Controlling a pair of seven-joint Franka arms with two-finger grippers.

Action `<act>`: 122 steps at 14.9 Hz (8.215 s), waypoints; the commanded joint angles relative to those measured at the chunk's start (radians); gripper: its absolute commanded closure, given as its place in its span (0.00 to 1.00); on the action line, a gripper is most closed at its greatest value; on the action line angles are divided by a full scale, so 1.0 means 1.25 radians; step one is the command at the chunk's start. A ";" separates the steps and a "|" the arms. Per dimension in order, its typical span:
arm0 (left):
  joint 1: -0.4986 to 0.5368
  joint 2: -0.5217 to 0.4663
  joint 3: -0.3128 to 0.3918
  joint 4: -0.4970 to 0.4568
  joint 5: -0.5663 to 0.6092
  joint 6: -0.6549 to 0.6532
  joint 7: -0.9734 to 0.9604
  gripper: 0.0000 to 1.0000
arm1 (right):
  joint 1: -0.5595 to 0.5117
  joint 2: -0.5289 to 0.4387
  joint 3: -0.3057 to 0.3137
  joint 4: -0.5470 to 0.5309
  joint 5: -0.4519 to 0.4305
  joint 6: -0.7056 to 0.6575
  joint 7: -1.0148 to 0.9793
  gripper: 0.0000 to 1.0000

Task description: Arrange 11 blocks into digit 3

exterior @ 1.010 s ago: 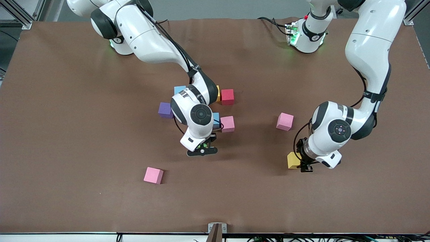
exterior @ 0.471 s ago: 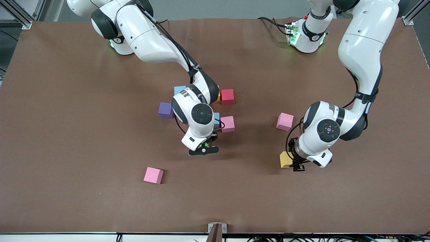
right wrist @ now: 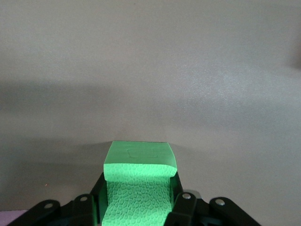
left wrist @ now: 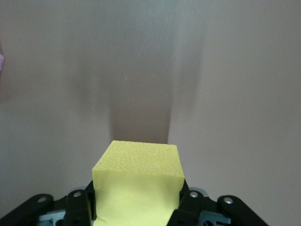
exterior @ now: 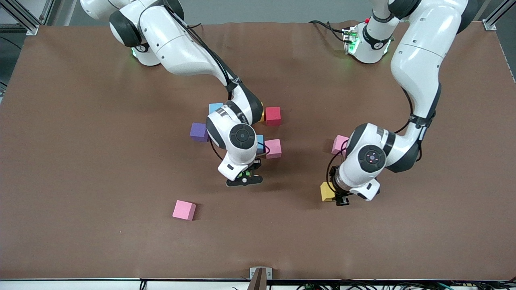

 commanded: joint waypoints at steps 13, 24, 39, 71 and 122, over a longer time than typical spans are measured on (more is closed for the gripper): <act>-0.144 0.071 0.009 0.117 -0.027 -0.014 -0.079 0.59 | -0.066 -0.044 0.014 0.033 0.064 -0.014 -0.020 0.00; -0.218 0.142 0.009 0.176 -0.030 0.069 -0.150 0.59 | -0.102 -0.121 -0.156 0.016 0.081 -0.270 -0.009 0.00; -0.290 0.181 0.009 0.171 -0.037 0.102 -0.210 0.58 | -0.034 -0.462 -0.224 -0.491 0.079 -0.100 -0.001 0.00; -0.280 0.106 0.001 0.164 -0.043 -0.023 -0.141 0.00 | -0.188 -0.671 -0.250 -0.269 0.023 -0.554 -0.390 0.00; 0.093 -0.276 -0.042 -0.539 -0.024 0.203 0.354 0.73 | -0.206 -0.763 -0.245 -0.287 -0.051 -0.503 -0.426 0.00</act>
